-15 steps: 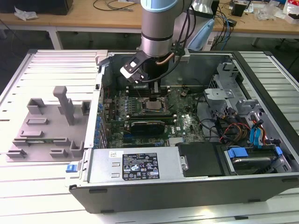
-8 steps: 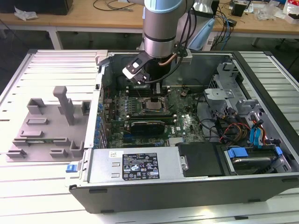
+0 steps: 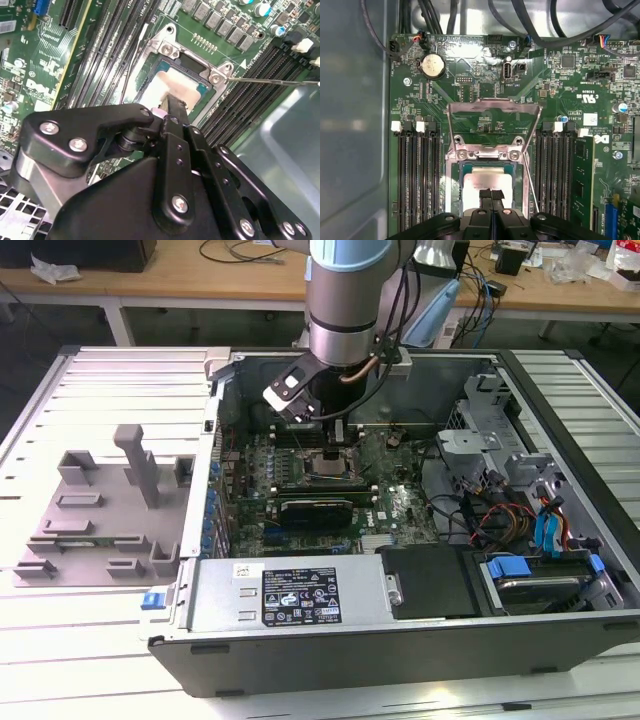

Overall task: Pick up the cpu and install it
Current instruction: 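Place the cpu into insertion slot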

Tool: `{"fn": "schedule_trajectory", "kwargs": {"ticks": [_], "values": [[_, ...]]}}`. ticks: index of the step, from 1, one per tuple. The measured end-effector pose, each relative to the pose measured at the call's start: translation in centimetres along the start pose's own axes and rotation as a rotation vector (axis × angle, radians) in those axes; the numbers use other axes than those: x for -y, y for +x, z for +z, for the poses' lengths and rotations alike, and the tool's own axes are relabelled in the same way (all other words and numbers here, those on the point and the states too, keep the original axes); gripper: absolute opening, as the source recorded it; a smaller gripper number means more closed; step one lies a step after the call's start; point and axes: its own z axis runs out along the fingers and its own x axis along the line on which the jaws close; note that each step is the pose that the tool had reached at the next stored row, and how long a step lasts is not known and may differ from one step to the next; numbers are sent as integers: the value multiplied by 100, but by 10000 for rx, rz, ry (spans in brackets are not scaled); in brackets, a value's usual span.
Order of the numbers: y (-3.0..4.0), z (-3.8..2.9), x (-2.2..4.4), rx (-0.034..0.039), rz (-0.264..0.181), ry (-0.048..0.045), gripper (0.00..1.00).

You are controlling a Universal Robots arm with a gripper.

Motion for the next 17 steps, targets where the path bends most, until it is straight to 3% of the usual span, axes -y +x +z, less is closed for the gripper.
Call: {"fn": "schedule_trajectory", "kwargs": {"ticks": [4,5,6,12,17], "values": [[1,71,1,-56,0,0,11],[1,77,0,-144,-1,-2,11],[2,91,1,-321,3,-8,11],[1,148,5,-532,5,-7,11],[2,151,5,-579,5,-13,11]]}}
